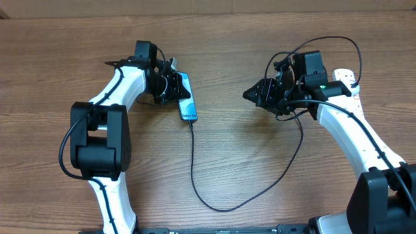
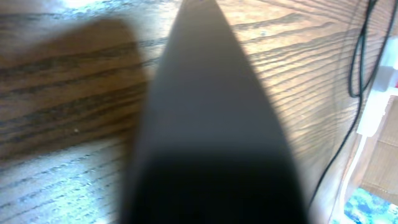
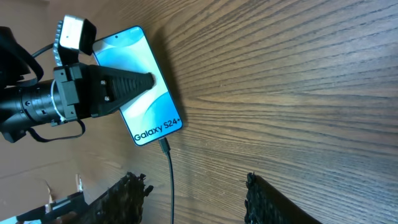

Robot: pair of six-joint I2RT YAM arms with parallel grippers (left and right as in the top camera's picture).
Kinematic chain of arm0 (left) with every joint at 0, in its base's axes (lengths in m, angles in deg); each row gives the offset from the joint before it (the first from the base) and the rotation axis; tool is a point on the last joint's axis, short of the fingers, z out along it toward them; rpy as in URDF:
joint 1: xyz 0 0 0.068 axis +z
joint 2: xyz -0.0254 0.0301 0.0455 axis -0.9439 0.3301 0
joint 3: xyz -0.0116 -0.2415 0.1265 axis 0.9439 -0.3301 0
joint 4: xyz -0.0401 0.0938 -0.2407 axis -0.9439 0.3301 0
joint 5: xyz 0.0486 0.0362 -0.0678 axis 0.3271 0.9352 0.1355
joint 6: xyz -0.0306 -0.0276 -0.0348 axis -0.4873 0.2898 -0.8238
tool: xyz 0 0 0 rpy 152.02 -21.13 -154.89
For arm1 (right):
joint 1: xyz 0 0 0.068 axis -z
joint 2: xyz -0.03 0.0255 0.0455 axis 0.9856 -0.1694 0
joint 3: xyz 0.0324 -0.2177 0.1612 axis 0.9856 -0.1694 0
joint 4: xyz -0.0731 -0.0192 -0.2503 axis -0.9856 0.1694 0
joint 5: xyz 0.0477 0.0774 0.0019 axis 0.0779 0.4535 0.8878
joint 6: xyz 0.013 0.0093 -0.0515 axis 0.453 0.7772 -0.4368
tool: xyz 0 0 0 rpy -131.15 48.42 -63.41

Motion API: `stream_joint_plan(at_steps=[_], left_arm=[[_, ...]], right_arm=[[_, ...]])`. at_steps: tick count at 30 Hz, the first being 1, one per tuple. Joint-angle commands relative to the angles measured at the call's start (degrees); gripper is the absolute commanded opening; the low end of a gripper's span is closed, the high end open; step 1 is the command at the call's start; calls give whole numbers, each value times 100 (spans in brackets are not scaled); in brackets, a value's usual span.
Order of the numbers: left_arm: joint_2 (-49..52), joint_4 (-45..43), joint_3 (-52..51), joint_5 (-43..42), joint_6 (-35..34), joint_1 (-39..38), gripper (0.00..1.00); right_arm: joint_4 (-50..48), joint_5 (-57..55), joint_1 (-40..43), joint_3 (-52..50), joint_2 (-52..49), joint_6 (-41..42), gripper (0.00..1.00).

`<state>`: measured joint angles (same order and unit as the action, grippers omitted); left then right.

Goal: Plug charger to phone and switch on socket
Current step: 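Release the plug and lower the phone flat onto the table with left, then open the left gripper off the phone and move the right gripper to the power strip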

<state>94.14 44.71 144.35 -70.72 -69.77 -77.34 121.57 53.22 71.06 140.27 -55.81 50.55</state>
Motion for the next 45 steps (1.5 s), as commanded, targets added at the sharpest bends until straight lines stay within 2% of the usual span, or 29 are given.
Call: stream_joint_plan(at_steps=[1,11,14,15,17,21,33,39,45], left_arm=[[236,42,-31,-9,125,15,4],[872,149,-31,-107,103,17,5],[885,181,-31,-48,107,17,19],[885,192,-31,11,105,24,35],[885,188,-31,13,105,33,50],[885,208,-28,13,107,66,64],[868,774,293,50,177,623,67],[868,979,293,715,238,697,71],[866,1099,455,802,269,708,68]], right_arm=[[-11,-98,-17,57,-24,-107,55],[4,-96,-17,57,-24,-107,54],[26,-98,-17,57,-24,-107,54],[55,-98,-17,57,-24,-107,54],[87,-98,-17,57,-24,-107,55],[122,-166,-15,57,-24,-107,55],[122,-181,-15,57,-24,-107,55],[103,-181,-15,57,-24,-107,55],[118,-184,-15,57,-24,-109,55]])
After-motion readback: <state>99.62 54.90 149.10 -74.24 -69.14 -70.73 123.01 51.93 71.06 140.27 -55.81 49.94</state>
